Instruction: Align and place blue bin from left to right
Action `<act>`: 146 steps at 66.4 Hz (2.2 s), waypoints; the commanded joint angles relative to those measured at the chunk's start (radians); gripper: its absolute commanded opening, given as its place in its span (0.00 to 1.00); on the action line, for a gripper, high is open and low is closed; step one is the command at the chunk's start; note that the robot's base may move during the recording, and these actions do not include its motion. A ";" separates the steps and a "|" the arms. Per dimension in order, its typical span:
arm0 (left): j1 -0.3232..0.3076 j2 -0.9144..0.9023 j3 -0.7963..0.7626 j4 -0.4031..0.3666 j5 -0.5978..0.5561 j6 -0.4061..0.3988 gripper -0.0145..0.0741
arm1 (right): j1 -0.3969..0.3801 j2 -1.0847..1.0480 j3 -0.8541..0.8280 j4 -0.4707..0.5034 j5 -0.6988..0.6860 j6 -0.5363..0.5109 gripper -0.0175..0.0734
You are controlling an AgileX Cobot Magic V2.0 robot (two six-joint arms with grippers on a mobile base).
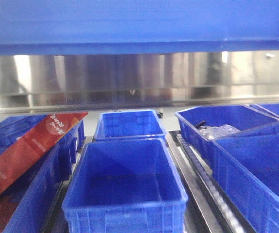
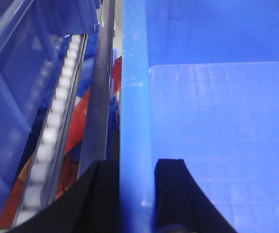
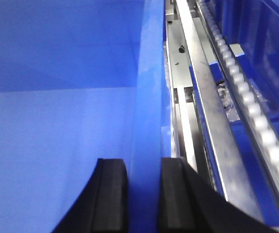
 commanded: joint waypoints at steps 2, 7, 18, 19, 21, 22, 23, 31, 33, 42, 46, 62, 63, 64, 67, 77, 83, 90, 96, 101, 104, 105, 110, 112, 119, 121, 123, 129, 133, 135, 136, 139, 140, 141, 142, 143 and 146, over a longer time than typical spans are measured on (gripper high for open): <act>-0.007 -0.006 -0.009 0.032 -0.090 -0.002 0.04 | 0.011 -0.012 -0.011 -0.007 -0.120 -0.013 0.12; -0.007 -0.006 -0.009 0.032 -0.090 -0.002 0.04 | 0.011 -0.012 -0.011 -0.007 -0.120 -0.013 0.12; -0.007 -0.006 -0.009 0.034 -0.090 -0.002 0.04 | 0.011 -0.012 -0.011 -0.007 -0.120 -0.013 0.12; -0.007 -0.006 -0.009 0.034 -0.090 -0.002 0.04 | 0.011 -0.012 -0.011 -0.007 -0.120 -0.013 0.12; -0.007 -0.006 -0.009 0.034 -0.090 -0.002 0.04 | 0.011 -0.012 -0.011 -0.007 -0.120 -0.013 0.12; -0.007 -0.006 -0.009 0.034 -0.090 -0.002 0.04 | 0.011 -0.012 -0.011 -0.007 -0.120 -0.013 0.12; -0.007 -0.006 -0.009 0.034 -0.090 -0.002 0.04 | 0.011 -0.012 -0.011 -0.007 -0.120 -0.013 0.12; -0.007 -0.006 -0.009 0.034 -0.090 -0.002 0.04 | 0.011 -0.012 -0.011 -0.007 -0.120 -0.013 0.12; -0.007 -0.006 -0.009 0.034 -0.090 -0.002 0.04 | 0.011 -0.012 -0.011 -0.007 -0.120 -0.013 0.12; -0.007 -0.006 -0.009 0.035 -0.090 -0.002 0.04 | 0.011 -0.012 -0.011 -0.007 -0.120 -0.013 0.12; -0.007 -0.006 -0.009 0.035 -0.090 -0.002 0.04 | 0.011 -0.012 -0.011 -0.007 -0.120 -0.013 0.12; -0.007 -0.006 -0.009 0.035 -0.090 -0.002 0.04 | 0.011 -0.012 -0.011 -0.007 -0.120 -0.013 0.12; -0.007 -0.006 -0.009 0.035 -0.090 -0.002 0.04 | 0.011 -0.012 -0.011 -0.007 -0.120 -0.013 0.12; -0.007 -0.006 -0.009 0.035 -0.090 -0.002 0.04 | 0.011 -0.012 -0.011 -0.007 -0.120 -0.013 0.12; -0.007 -0.006 -0.009 0.035 -0.090 -0.002 0.04 | 0.011 -0.012 -0.011 -0.007 -0.120 -0.013 0.12; -0.007 -0.006 -0.009 0.035 -0.090 -0.002 0.04 | 0.011 -0.012 -0.011 -0.007 -0.120 -0.013 0.12; -0.007 -0.006 -0.009 0.035 -0.090 -0.002 0.04 | 0.011 -0.012 -0.011 -0.007 -0.120 -0.013 0.12; -0.007 -0.006 -0.009 0.035 -0.090 -0.002 0.04 | 0.011 -0.012 -0.011 -0.007 -0.120 -0.013 0.12; -0.007 -0.006 -0.009 0.035 -0.090 -0.002 0.04 | 0.011 -0.012 -0.011 -0.007 -0.120 -0.013 0.12; -0.007 -0.006 -0.009 0.035 -0.090 -0.002 0.04 | 0.011 -0.012 -0.011 -0.007 -0.120 -0.013 0.12; -0.007 -0.006 -0.009 0.035 -0.090 -0.002 0.04 | 0.011 -0.012 -0.011 -0.007 -0.120 -0.013 0.12; -0.007 -0.006 -0.009 0.035 -0.090 -0.002 0.04 | 0.011 -0.012 -0.011 -0.007 -0.120 -0.013 0.12; -0.007 -0.006 -0.009 0.035 -0.090 -0.002 0.04 | 0.011 -0.012 -0.011 -0.007 -0.120 -0.013 0.12; -0.007 -0.006 -0.009 0.035 -0.090 -0.002 0.04 | 0.011 -0.012 -0.011 -0.007 -0.120 -0.013 0.12; -0.007 -0.006 -0.009 0.035 -0.090 -0.002 0.04 | 0.011 -0.012 -0.011 -0.007 -0.120 -0.013 0.12; -0.007 -0.006 -0.009 0.035 -0.090 -0.002 0.04 | 0.011 -0.012 -0.011 -0.007 -0.120 -0.013 0.12; -0.007 -0.006 -0.009 0.035 -0.090 -0.002 0.04 | 0.011 -0.012 -0.011 -0.007 -0.120 -0.013 0.12; -0.007 -0.006 -0.009 0.035 -0.090 -0.002 0.04 | 0.011 -0.012 -0.011 -0.007 -0.120 -0.013 0.12; -0.007 -0.006 -0.009 0.035 -0.090 -0.002 0.04 | 0.011 -0.012 -0.011 -0.007 -0.120 -0.013 0.12; -0.007 -0.006 -0.009 0.035 -0.090 -0.002 0.04 | 0.011 -0.012 -0.011 -0.007 -0.120 -0.013 0.12; -0.007 -0.006 -0.009 0.035 -0.090 -0.002 0.04 | 0.011 -0.012 -0.011 -0.007 -0.120 -0.013 0.12; -0.007 -0.006 -0.009 0.035 -0.090 -0.002 0.04 | 0.011 -0.012 -0.011 -0.007 -0.120 -0.013 0.12; -0.007 -0.006 -0.009 0.035 -0.090 -0.002 0.04 | 0.011 -0.012 -0.011 -0.007 -0.122 -0.013 0.12; -0.007 -0.006 -0.009 0.035 -0.090 -0.002 0.04 | 0.011 -0.012 -0.011 -0.007 -0.122 -0.013 0.12; -0.007 -0.006 -0.009 0.035 -0.090 -0.002 0.04 | 0.011 -0.012 -0.011 -0.007 -0.122 -0.013 0.12; -0.007 -0.006 -0.009 0.035 -0.092 -0.002 0.04 | 0.011 -0.012 -0.011 -0.007 -0.119 -0.013 0.12; -0.007 -0.006 -0.009 0.035 -0.105 -0.002 0.04 | 0.011 -0.012 -0.011 -0.007 -0.108 -0.013 0.12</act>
